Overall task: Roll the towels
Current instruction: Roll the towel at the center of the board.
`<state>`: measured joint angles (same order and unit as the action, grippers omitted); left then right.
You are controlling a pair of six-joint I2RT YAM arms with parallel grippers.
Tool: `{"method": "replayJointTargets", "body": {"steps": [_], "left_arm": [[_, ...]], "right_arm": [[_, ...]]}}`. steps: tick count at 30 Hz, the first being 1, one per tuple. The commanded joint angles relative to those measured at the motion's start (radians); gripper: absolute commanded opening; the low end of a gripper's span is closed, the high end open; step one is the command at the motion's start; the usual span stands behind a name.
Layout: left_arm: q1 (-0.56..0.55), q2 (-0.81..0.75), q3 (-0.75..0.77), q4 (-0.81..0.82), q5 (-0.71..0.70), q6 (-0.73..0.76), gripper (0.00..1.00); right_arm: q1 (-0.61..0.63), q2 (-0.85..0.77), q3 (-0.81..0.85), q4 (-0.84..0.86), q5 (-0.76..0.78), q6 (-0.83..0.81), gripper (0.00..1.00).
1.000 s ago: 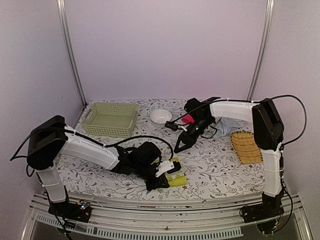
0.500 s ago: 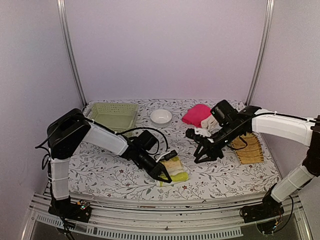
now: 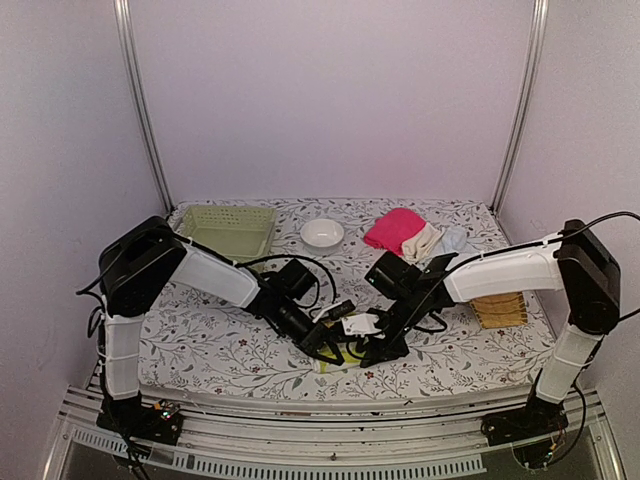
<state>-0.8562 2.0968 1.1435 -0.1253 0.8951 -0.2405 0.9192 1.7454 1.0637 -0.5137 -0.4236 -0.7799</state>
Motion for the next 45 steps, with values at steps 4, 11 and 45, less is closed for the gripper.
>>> {"method": "replayJointTargets", "body": {"steps": [4,11,45], "left_arm": [[0.017,0.058,-0.034,-0.096,-0.085,-0.004,0.15],[0.021,-0.016,-0.055,-0.092,-0.124,0.023,0.27],[-0.467,-0.366,-0.361,0.281,-1.235,0.584,0.56]], "right_arm": [[0.023,0.104,0.035,0.085,0.026,-0.05,0.37],[0.026,0.156,0.039,0.041,-0.016,-0.043,0.1],[-0.161,0.678,0.583,-0.622,-0.499,0.088,0.03]]}}
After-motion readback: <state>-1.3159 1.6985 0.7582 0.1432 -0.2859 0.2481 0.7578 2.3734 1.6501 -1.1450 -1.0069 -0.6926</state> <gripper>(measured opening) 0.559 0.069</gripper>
